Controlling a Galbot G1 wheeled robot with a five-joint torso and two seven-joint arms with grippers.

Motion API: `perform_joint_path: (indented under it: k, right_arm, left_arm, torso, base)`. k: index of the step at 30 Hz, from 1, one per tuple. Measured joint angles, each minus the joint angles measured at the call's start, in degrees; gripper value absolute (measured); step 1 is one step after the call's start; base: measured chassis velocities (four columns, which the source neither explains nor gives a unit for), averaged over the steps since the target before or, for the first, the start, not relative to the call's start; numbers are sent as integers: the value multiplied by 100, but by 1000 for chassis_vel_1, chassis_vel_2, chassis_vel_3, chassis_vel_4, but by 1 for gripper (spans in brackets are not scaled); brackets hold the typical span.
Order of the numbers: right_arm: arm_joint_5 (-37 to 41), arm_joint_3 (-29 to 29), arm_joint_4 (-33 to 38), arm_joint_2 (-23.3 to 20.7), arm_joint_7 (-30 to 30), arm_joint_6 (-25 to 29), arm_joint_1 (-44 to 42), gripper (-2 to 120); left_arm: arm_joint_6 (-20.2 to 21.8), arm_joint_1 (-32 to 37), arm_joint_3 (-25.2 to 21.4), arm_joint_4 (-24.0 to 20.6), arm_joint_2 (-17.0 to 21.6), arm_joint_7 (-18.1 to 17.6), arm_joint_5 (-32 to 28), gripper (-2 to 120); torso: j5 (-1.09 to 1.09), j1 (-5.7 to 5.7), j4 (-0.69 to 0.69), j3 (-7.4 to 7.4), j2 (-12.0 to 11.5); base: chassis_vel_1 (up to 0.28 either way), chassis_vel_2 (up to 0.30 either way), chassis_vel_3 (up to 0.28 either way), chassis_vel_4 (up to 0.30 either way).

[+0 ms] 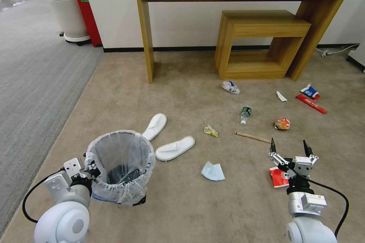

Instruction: Pick up the trash bin and place the garbage on the floor into it.

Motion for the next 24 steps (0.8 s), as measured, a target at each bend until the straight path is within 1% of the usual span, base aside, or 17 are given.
perform_joint_path:
  k: [11, 15, 17, 18, 22, 23, 24]
  right_arm:
    - [1, -74, -82, -9, 71, 19, 46, 100]
    - [246, -188, -127, -108, 172, -66, 47, 100]
    - [626, -298, -223, -273, 204, -322, 47, 100]
    - [626, -298, -223, -273, 204, -322, 47, 100]
    - [1693, -604, -399, -730, 220, -1025, -6, 100]
    - [1693, -604, -399, -730, 220, -1025, -6, 100]
    - [1908, -643, -421, -821, 218, -1159, -1, 100]
  left_arm:
    - [-51, 81, -15, -10, -25, 69, 92, 3]
    - [-52, 74, 5, 6, -31, 70, 106, 3]
    - [-52, 76, 28, 40, -33, 70, 125, 3]
    - [-52, 76, 28, 40, -33, 70, 125, 3]
    - [-63, 73, 55, 115, -44, 79, 165, 3]
    - [-63, 73, 55, 115, -44, 79, 165, 3]
    - [-66, 70, 55, 131, -47, 81, 170, 3]
  torso:
    - [0, 0, 0, 0, 0]
    - [0, 0, -1, 0, 0]
    - [0, 0, 0, 0, 0]
    - [0, 0, 0, 0, 0]
    - [0, 0, 0, 0, 0]
    - [0, 0, 0, 0, 0]
    - [1, 0, 0, 0, 0]
  base:
    - [-59, 58, 63, -57]
    - [-15, 6, 9, -14]
    - [0, 0, 0, 0]
    - [0, 0, 0, 0]
    - [0, 0, 0, 0]
    - [0, 0, 0, 0]
    - [0, 0, 0, 0]
